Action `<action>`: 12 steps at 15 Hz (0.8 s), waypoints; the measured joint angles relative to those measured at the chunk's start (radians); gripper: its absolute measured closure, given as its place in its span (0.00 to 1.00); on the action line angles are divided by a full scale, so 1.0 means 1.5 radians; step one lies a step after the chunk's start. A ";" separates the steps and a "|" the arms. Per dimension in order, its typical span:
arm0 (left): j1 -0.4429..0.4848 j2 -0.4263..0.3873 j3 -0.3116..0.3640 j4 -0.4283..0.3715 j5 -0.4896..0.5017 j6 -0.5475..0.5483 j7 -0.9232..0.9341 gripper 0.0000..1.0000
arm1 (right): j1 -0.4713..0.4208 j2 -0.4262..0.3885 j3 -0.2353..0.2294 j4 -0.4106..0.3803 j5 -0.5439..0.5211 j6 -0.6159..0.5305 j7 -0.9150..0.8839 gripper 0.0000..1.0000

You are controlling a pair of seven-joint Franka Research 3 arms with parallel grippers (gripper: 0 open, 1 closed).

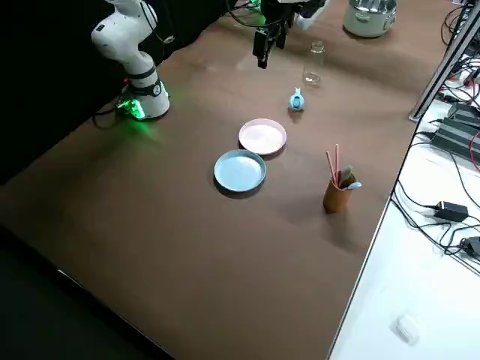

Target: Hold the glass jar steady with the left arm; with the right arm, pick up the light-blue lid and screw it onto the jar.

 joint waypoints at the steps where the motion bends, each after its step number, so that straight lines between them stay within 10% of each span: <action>1: -0.008 0.020 -0.002 -0.001 0.000 0.000 0.000 0.00 | -0.001 0.000 0.000 -0.001 0.000 0.001 0.000 0.00; 12: -0.084 0.150 -0.017 0.005 -0.040 0.026 -0.024 0.00 | 0.041 0.016 0.006 -0.081 0.041 0.115 0.001 0.00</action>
